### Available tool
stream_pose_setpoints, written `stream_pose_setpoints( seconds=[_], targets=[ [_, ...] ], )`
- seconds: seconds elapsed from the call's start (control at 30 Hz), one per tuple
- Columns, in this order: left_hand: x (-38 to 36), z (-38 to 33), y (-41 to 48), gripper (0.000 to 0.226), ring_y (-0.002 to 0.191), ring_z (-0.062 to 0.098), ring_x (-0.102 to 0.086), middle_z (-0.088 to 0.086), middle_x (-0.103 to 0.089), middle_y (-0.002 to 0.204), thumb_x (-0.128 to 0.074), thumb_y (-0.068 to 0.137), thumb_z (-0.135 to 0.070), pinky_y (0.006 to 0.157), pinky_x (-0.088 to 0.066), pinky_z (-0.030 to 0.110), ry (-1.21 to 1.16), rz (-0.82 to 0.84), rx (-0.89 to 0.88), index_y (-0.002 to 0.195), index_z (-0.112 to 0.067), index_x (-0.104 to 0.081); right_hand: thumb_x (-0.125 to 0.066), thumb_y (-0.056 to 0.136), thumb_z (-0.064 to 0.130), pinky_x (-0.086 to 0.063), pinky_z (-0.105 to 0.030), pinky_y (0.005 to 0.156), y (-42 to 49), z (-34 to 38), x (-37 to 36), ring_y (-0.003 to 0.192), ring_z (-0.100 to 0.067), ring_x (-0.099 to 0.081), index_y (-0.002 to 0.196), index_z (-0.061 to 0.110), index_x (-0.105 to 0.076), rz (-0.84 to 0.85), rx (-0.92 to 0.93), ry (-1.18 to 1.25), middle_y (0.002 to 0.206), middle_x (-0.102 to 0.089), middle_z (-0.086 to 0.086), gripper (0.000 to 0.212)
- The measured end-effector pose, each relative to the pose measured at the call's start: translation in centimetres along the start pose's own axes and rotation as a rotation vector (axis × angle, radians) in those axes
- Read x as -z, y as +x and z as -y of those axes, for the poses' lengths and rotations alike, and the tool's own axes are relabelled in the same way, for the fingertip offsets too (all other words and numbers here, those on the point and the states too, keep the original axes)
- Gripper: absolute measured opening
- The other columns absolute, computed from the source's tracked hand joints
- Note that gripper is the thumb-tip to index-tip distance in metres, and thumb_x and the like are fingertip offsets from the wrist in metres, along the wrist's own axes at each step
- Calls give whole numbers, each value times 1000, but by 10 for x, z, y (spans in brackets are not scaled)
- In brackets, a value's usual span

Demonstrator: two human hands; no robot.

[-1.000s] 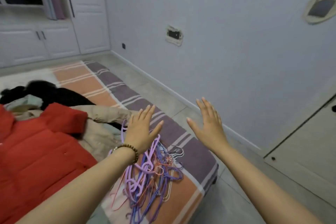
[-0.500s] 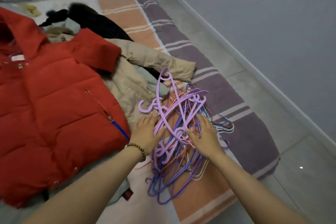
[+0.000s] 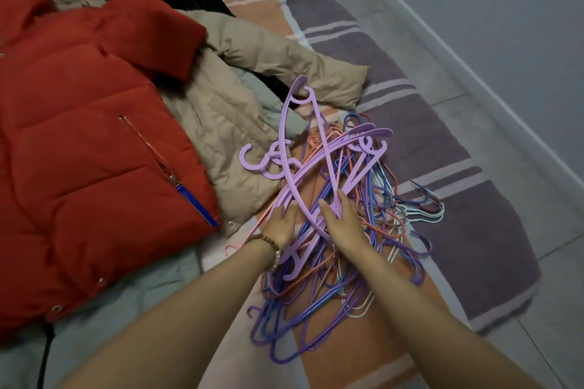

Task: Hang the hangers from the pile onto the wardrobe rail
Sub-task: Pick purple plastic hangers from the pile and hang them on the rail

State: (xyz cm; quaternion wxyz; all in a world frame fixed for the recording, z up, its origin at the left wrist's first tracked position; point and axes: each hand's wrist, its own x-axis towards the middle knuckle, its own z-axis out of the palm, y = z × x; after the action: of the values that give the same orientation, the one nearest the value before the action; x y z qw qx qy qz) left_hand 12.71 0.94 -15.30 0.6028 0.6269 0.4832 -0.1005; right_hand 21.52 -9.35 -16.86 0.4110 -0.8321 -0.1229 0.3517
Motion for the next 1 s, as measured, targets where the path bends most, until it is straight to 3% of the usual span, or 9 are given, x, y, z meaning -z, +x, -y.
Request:
stream_pose_setpoints(
  seconds=[0.13,0.27,0.37,0.43,0.53,0.7,0.83,0.93,1.0],
  targets=[
    [-12,1,2,56,121,37,-48,22,-50,133,-28,98,-44,98,-40,40,-23,69,29,132,-3,-47,-46,96,36,-38,-34,96,1,-2,-7,126,-27,-44,142,12,-34,-79,-36,122,136,-43,-7,53],
    [-21,-2,-1,39,71,26,-54,20,-62,87,-39,98,-37,71,-46,36,-192,4,4,97,-4,-58,-36,100,32,-41,-40,67,-4,5,-15,68,-20,-48,109,7,-53,-232,-18,133,76,-50,-1,32],
    [-16,-4,-5,33,63,23,-48,10,-55,69,-43,97,-34,68,-45,35,-308,-112,-28,76,-13,-58,-33,100,37,-47,-52,76,-12,14,-20,63,-27,-48,84,20,-48,-340,41,143,63,-48,1,28],
    [-13,-9,-13,33,67,26,-52,11,-59,71,-44,97,-32,69,-48,37,-372,-169,-102,72,-17,-59,-34,98,44,-43,-50,78,-23,22,-21,65,-27,-49,76,32,-41,-360,109,138,60,-46,6,26],
    [-4,-30,-30,25,64,23,-58,5,-66,70,-43,98,-28,59,-51,28,-517,-190,-200,86,-14,-60,-39,96,45,-37,-37,65,-43,41,-12,56,-15,-42,82,23,-45,-368,196,218,58,-42,7,27],
    [19,-76,-67,20,74,17,-66,1,-69,70,-40,99,-21,85,-51,41,-472,-169,-432,90,-13,-57,-42,96,40,-30,-27,51,-81,80,21,45,-7,-32,78,11,-47,-275,235,415,53,-34,6,35],
    [36,-124,-121,23,51,8,-61,-2,-63,49,-40,99,-21,55,-50,28,-399,-147,-614,83,-16,-56,-46,95,38,-39,-26,57,-123,120,70,51,-2,-47,86,19,-55,-252,291,404,74,-59,1,23],
    [47,-165,-177,24,49,8,-59,6,-55,53,-38,99,-16,48,-48,15,-307,-69,-820,83,-13,-55,-51,94,35,-50,-32,76,-163,158,116,84,-15,-62,93,30,-55,-378,369,395,99,-66,-3,6],
    [52,-191,-215,22,56,19,-63,7,-57,56,-41,98,-20,50,-49,21,-223,-7,-920,84,-14,-57,-53,93,34,-50,-38,87,-196,189,148,96,-21,-61,94,33,-55,-448,429,390,104,-65,-2,3]
  ],
)
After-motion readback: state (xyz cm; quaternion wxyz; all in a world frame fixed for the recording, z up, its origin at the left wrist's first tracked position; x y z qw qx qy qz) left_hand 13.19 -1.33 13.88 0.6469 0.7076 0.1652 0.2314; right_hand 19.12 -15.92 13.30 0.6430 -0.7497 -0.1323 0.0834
